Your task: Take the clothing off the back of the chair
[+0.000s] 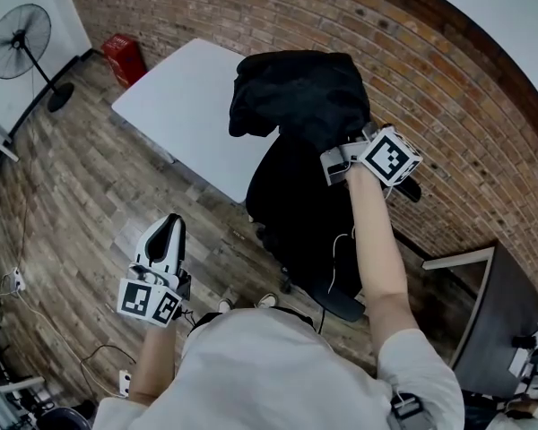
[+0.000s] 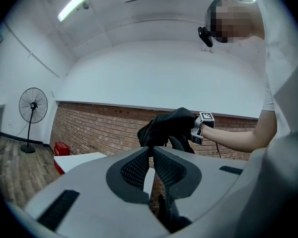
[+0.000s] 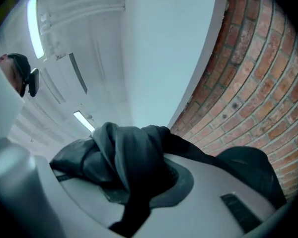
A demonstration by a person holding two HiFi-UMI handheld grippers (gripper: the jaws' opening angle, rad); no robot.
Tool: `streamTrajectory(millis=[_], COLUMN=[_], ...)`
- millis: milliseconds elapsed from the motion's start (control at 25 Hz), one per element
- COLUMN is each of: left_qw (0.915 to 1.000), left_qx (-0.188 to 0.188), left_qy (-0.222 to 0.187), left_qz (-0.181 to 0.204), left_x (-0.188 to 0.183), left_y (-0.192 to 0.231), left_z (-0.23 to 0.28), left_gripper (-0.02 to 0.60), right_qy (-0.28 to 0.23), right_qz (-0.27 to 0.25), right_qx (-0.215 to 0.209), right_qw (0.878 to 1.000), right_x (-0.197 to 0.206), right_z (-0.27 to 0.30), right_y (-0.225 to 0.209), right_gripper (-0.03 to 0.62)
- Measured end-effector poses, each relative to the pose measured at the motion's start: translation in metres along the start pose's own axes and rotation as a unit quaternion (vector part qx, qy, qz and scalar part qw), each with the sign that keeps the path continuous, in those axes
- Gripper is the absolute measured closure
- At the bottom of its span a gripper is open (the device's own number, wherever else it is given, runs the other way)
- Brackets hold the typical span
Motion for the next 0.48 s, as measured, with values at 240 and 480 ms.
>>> streamTrajectory(millis=[240,480], left_qw=[1.0,0.9999], left_qx=[0.004,0.01], left_qy=[-0.002,-0.002], left_qz=[-0.001,-0.004], left_x=[-0.001,-0.001], left_y=[0.001,0.004], left_z=[0.002,0.007], left_gripper=[0.534,0.534], right_qy=[0.005,0.015], right_qz=[-0.023,-0.004], right_qx=[-0.021,-0.003], right_qw=[1.0,1.0], right_x=[-0.011,0.007], right_z=[0.006,-0.003], right_y=[0.024,0.022], right_gripper=[0.548,0.548])
Point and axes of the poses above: the fingertips, and each gripper's own axes: z forward along the fingers, y to its left, x out of its underside, the point moved 6 cm from there along -z, backward along the fingers, and after that the axes turned 8 degrees about -z, right-handed, at the moved point
